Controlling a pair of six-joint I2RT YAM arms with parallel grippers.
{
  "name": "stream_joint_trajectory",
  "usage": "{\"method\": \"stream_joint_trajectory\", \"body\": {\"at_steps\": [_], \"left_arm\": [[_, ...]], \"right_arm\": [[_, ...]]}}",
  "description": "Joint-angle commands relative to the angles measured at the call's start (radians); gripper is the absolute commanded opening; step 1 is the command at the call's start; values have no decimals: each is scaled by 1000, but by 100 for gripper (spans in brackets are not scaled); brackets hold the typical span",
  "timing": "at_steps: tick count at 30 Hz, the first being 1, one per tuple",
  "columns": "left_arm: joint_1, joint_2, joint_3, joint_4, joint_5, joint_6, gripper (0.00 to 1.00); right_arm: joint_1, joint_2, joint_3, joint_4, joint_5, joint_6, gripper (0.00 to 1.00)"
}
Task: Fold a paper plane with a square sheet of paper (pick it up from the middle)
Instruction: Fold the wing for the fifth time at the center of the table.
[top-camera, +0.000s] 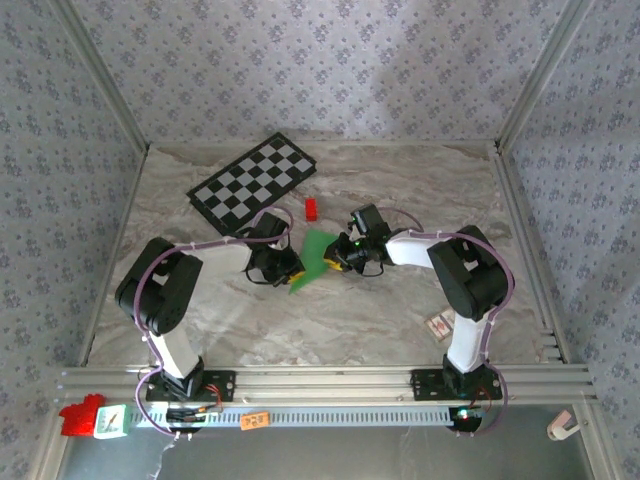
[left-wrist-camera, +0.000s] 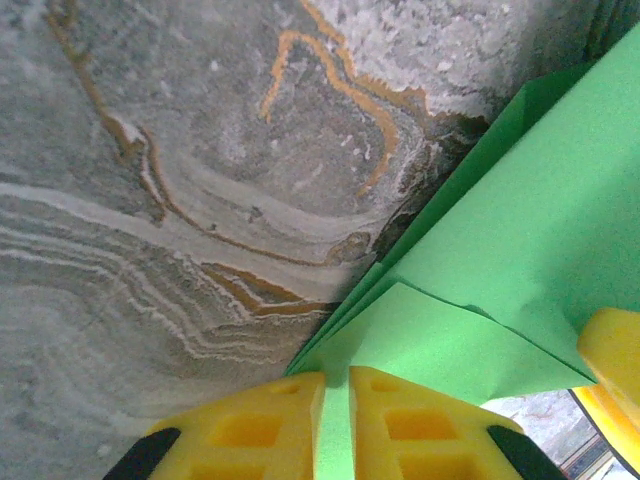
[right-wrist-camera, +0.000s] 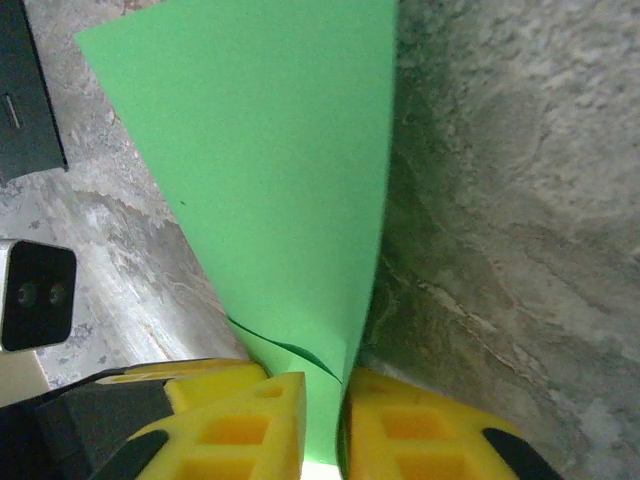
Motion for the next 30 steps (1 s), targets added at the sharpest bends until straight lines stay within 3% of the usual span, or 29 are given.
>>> {"method": "stream_joint_trajectory", "body": {"at_steps": [1, 7, 18, 24, 30], "left_arm": [[7, -7, -2, -68, -30, 26, 20], [7, -91, 14, -47, -57, 88, 31], [-32, -213, 36, -55, -147, 357, 56], [-125, -242, 46, -28, -230, 540, 61], [-257, -210, 59, 3, -409, 743, 66]], "right_arm": [[-6, 6, -6, -15, -11, 4, 14], [-9, -25, -1, -55, 11, -13, 5], [-26, -114, 22, -192, 60, -40, 5], [-37, -138, 29, -237, 72, -27, 5], [-58, -164, 23, -252, 58, 21, 6]]}}
